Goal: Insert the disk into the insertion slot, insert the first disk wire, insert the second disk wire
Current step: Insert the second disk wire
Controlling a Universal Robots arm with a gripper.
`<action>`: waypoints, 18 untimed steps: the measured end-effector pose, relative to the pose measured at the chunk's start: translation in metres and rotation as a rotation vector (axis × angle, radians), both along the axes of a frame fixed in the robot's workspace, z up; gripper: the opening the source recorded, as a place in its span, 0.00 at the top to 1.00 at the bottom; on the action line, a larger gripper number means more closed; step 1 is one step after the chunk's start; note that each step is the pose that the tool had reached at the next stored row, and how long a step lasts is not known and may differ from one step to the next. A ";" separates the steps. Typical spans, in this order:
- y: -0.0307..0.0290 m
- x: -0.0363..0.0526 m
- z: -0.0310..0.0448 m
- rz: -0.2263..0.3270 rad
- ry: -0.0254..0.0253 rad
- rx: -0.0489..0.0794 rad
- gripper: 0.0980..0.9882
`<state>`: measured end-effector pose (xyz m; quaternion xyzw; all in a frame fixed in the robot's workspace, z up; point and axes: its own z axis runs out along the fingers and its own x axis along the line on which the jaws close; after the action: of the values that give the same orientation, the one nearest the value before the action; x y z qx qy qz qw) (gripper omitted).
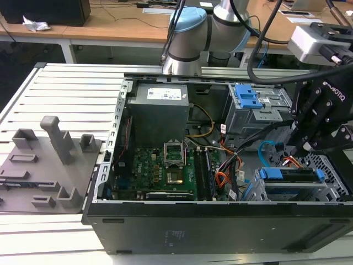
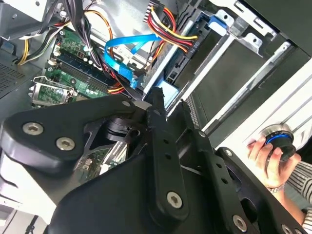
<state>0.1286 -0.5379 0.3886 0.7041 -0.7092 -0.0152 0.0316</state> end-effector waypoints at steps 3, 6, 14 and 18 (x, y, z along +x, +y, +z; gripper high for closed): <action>0.0073 -0.0011 -0.0023 0.040 0.0000 0.000 0.77; 0.0122 -0.0021 -0.0042 0.054 -0.0001 0.000 0.77; 0.0269 -0.0049 -0.0167 0.103 -0.0018 -0.002 0.77; 0.0282 -0.0057 -0.0239 0.130 -0.0010 -0.016 0.77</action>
<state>0.1229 -0.5097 0.3647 0.7483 -0.6622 -0.0071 0.0378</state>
